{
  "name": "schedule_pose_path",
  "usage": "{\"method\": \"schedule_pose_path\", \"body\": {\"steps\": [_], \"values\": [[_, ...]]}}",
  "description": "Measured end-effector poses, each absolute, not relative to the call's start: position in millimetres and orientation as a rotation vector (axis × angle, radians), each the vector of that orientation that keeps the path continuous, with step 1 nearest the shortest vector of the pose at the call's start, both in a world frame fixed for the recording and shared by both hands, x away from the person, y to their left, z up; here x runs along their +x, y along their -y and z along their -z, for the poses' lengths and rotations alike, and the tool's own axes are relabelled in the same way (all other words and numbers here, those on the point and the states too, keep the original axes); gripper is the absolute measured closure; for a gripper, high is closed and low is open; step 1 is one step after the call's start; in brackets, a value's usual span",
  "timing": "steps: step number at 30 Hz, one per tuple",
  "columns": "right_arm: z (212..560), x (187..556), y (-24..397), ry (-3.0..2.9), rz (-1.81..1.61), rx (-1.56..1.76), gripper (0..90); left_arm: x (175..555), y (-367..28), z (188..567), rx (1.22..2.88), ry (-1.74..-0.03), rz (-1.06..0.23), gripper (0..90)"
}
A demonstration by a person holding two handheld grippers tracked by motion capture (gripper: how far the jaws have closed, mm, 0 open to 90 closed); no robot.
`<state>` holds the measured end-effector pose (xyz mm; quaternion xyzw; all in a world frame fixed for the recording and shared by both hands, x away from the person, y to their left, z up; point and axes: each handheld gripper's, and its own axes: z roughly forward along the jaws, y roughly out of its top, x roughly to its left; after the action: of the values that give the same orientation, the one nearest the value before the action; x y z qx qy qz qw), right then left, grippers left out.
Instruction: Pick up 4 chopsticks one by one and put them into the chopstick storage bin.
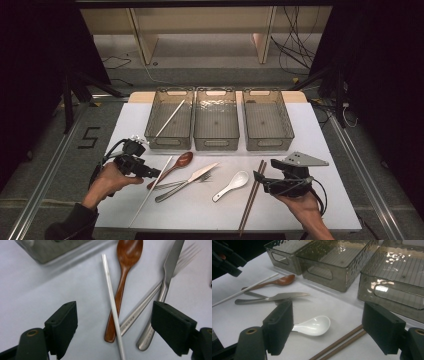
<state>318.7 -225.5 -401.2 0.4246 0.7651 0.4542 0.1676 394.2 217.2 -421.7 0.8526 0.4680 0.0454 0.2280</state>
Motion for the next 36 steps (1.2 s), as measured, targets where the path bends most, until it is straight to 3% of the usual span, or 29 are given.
{"method": "schedule_pose_path", "body": {"steps": [20, 24, 36], "values": [[401, 318, 226, -2.178, -1.288, 1.203, 26.1, 377, -212, 442, 2.48, -1.321, -0.068, 34.9], [401, 318, 225, -2.179, -1.287, 1.202, 26.1, 375, -213, 444, 2.492, -1.326, -0.034, 43.4], [401, 318, 225, -2.182, -1.285, 1.198, 26.2, 374, -214, 453, 2.542, -1.342, -0.004, 57.0]]}}
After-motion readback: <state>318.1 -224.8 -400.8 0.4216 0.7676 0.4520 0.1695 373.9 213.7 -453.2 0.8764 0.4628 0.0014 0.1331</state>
